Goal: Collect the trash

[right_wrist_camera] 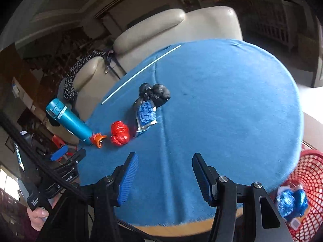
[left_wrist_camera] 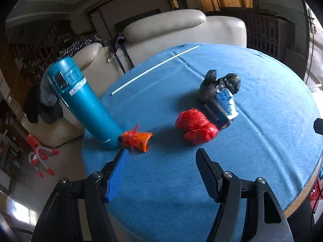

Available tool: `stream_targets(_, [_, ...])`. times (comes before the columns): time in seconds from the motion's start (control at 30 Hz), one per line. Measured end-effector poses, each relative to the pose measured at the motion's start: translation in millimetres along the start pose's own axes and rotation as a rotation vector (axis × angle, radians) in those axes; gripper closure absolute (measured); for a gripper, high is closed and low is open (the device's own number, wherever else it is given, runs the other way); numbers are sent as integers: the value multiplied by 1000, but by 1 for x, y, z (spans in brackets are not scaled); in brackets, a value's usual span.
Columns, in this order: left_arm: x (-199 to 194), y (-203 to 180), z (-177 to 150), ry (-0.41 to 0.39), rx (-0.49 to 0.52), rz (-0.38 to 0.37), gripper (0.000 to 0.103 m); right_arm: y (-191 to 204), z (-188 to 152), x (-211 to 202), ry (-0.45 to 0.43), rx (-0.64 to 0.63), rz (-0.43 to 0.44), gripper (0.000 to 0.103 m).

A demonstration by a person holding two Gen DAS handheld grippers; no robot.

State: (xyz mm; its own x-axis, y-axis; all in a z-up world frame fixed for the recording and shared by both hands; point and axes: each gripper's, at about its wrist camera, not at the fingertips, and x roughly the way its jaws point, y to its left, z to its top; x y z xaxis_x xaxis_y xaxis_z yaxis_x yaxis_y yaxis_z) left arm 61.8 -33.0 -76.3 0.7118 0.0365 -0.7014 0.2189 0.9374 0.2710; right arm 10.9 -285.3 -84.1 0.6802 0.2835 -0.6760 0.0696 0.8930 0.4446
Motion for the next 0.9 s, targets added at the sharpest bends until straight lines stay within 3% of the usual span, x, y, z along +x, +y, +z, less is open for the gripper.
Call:
stream_targets(0.23, [20,20,-3,34,-35,2,33,24,13,34,42,-50,6,42])
stream_targets(0.4, [42,57,0,85,-130,-25,33,32,25,69,81,-89,-12,42])
stream_targets(0.67, [81,109,11,192,-314,-119,33,42,51,133,138,-149,-43,42])
stream_targets(0.9, [111,116,18,264,-413,-222,33,47,71,183,156,-150,-41,34])
